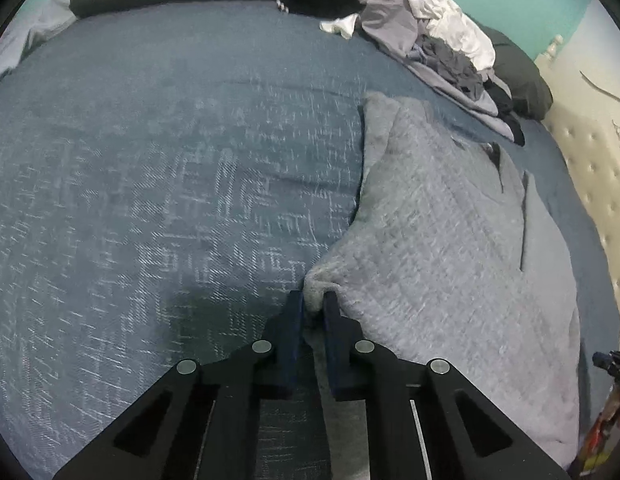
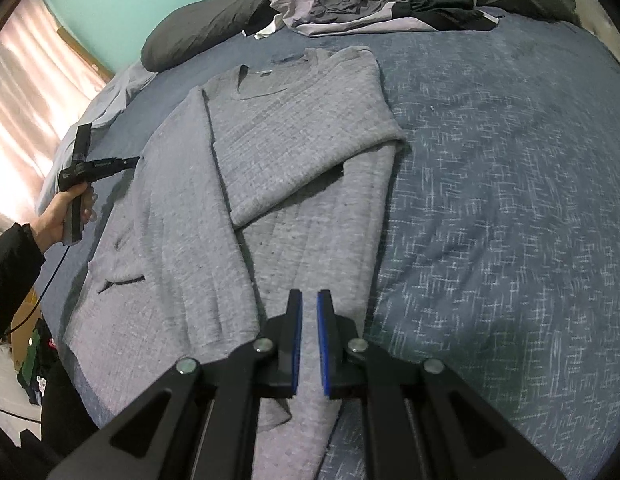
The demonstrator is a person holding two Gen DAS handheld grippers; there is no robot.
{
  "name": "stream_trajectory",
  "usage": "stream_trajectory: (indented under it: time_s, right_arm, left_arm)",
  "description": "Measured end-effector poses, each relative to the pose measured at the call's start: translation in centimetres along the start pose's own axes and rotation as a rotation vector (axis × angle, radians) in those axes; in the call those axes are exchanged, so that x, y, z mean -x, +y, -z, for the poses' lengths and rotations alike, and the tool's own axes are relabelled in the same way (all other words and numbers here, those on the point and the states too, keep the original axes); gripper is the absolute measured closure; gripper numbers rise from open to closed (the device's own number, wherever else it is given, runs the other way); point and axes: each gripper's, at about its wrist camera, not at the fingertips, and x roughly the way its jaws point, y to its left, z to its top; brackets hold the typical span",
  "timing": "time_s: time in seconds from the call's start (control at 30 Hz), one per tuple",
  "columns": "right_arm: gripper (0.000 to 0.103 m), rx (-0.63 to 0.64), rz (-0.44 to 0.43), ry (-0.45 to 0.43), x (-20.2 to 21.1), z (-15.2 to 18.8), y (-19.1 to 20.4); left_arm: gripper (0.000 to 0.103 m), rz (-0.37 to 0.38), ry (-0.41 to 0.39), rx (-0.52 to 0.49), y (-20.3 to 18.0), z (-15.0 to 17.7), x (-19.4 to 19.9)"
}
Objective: Fold clothes
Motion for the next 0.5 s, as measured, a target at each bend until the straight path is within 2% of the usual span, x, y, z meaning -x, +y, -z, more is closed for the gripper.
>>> stream_trajectory:
  time_s: [0.03, 0.1, 0.17, 0.23, 0.3, 0.33, 0.43, 0.5]
  right_arm:
    - [0.096, -0.004, 0.001, -0.004, -0.1, -0.3, -0.1]
    - [0.096, -0.009, 0.005, -0.013, -0.4, -1.7, -0.5]
    - [0.095, -0.013, 0.012, -0.019, -0.9, -3.3, -0.9]
    - [0.093, -0.016, 0.018, -0.026, -1.4, -5.0, -1.3]
    - [0.086, -0.02, 0.025, -0.032, -1.9, -6.6, -1.7]
    - [0.084, -0.024, 0.028, -0.037, -2.1, -7.5, -1.9]
    - [0.083, -0.044, 0.026, -0.065, -3.1, -11.0, -2.7]
    - [0.078, -0.041, 0.04, -0.081, -3.9, -13.9, -3.2]
  left_arm:
    - [0.086, 0.006, -0.001, 0.01, 0.1, -0.1, 0.2]
    - [0.085, 0.015, -0.002, 0.017, 0.2, -0.3, 0.8]
    - [0.078, 0.006, -0.006, 0.011, 0.0, -0.8, 1.5]
    - [0.075, -0.001, -0.015, 0.009, 0.0, -1.8, 2.3]
    - [0.069, -0.007, -0.031, 0.013, 0.0, -3.1, 3.0]
    - [0.061, -0.011, -0.044, 0.019, 0.0, -3.9, 3.3]
    - [0.059, -0.02, -0.059, 0.007, -0.5, -6.5, 3.3]
    - [0.059, -0.011, -0.061, -0.017, -1.4, -8.3, 2.6]
